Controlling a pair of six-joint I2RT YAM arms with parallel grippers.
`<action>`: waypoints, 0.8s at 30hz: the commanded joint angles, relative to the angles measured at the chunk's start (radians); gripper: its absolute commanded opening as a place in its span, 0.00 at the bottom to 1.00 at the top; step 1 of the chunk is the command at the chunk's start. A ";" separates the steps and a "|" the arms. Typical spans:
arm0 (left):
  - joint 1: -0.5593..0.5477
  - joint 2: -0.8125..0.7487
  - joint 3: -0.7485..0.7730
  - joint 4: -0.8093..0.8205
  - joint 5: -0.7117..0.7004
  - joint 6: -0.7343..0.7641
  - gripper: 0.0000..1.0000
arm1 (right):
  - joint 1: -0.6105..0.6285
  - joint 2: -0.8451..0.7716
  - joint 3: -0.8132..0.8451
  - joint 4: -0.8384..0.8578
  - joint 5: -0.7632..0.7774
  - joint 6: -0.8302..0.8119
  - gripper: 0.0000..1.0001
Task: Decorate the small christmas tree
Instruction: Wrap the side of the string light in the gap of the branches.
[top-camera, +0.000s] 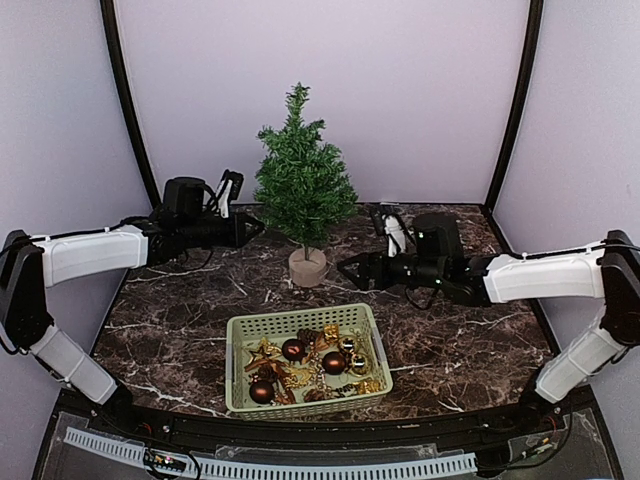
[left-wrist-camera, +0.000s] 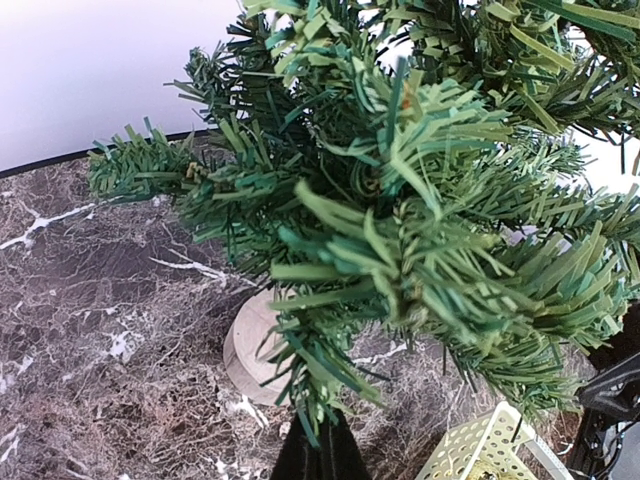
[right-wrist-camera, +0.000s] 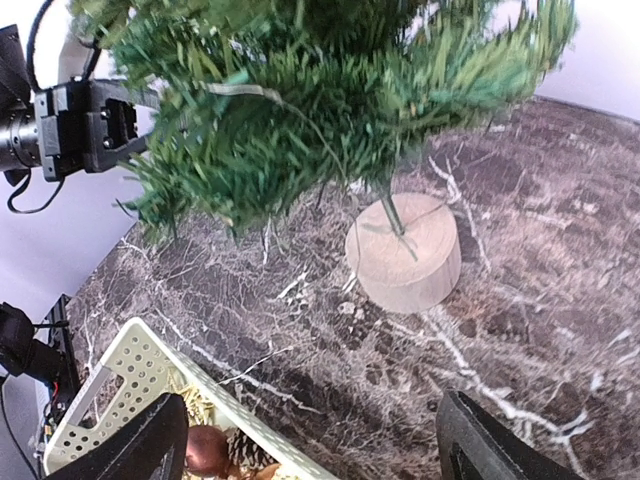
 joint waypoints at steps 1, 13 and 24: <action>0.007 -0.005 0.033 0.015 0.015 0.010 0.00 | 0.028 0.050 -0.007 0.086 0.029 0.085 0.87; 0.008 -0.003 0.022 0.033 0.016 -0.010 0.00 | 0.075 0.290 0.158 0.148 0.113 0.217 0.70; 0.021 -0.022 0.004 0.028 0.008 -0.019 0.00 | 0.085 0.327 0.155 0.161 0.238 0.260 0.05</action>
